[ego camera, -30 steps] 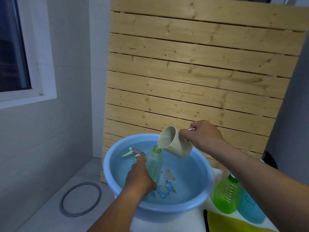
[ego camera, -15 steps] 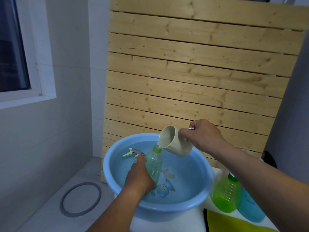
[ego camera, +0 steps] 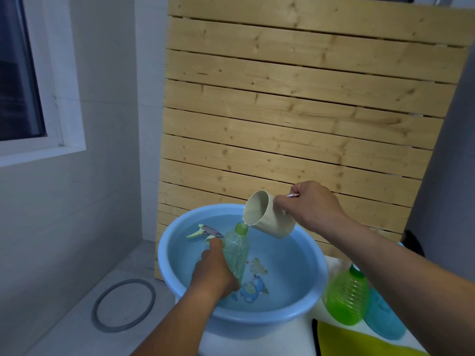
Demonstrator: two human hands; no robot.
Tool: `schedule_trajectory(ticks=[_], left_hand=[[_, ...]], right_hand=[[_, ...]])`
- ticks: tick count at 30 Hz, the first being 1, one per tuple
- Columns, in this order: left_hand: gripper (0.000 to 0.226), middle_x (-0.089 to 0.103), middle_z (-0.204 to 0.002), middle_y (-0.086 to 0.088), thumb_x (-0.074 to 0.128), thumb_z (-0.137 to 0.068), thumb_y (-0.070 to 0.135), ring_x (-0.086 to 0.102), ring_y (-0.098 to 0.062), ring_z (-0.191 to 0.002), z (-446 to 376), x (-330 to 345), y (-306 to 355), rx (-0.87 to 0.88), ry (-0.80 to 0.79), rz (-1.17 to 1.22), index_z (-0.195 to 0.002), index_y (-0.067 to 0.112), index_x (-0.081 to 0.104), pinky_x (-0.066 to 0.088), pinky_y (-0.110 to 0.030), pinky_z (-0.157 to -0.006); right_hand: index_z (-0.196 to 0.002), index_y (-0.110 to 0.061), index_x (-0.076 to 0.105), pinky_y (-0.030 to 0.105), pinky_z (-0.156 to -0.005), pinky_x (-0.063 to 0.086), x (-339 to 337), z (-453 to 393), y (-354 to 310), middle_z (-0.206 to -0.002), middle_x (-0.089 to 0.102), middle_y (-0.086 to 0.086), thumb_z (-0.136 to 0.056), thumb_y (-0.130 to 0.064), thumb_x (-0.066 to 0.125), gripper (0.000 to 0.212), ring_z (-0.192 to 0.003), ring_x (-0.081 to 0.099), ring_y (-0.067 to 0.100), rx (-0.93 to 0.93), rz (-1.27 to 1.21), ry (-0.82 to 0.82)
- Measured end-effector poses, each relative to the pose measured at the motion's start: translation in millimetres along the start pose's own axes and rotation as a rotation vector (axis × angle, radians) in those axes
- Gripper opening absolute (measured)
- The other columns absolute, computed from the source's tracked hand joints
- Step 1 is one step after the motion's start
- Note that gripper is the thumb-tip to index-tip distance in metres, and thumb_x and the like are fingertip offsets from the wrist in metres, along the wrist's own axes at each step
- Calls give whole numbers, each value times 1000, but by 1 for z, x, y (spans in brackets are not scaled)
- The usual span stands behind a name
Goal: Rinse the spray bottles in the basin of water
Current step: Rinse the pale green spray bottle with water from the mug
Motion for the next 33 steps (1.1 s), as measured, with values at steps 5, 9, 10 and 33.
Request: schedule_trajectory(ticks=[5, 9, 10, 33], left_hand=[[85, 54, -116, -8, 79, -64, 17, 58, -32, -107, 0, 0, 1, 8, 7, 0, -132, 22, 29, 52, -47, -91], [88, 54, -118, -8, 80, -62, 15, 58, -32, -108, -1, 0, -1, 8, 1, 0, -133, 22, 27, 52, -47, -91], [89, 54, -117, -8, 80, -62, 15, 58, -32, -107, -1, 0, -1, 7, 0, -2, -133, 22, 27, 52, -47, -91], [83, 53, -117, -9, 80, -63, 18, 58, -32, -109, -2, 1, -1, 2, 6, -12, -128, 21, 29, 51, -44, -91]], right_hand=[[-58, -17, 49, 27, -51, 34, -1, -1, -2, -53, 51, -2, -77, -40, 61, 32, -56, 46, 22, -5, 17, 7], [-58, -16, 50, 28, -52, 36, 0, 0, -3, -54, 53, -2, -77, -40, 60, 32, -58, 48, 23, -11, 28, 14], [-59, -16, 50, 28, -53, 37, 0, 0, -3, -55, 54, -2, -77, -40, 60, 32, -59, 49, 23, -14, 31, 15], [-57, -15, 50, 27, -48, 31, -2, 3, -11, -57, 54, -2, -75, -41, 58, 32, -58, 50, 23, -110, 116, 81]])
Point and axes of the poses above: each hand's wrist, its own z-axis away from the middle knuckle, its own x-axis out of the palm, y = z × x, the point moved 4 cm from there along -z, towards the middle knuckle
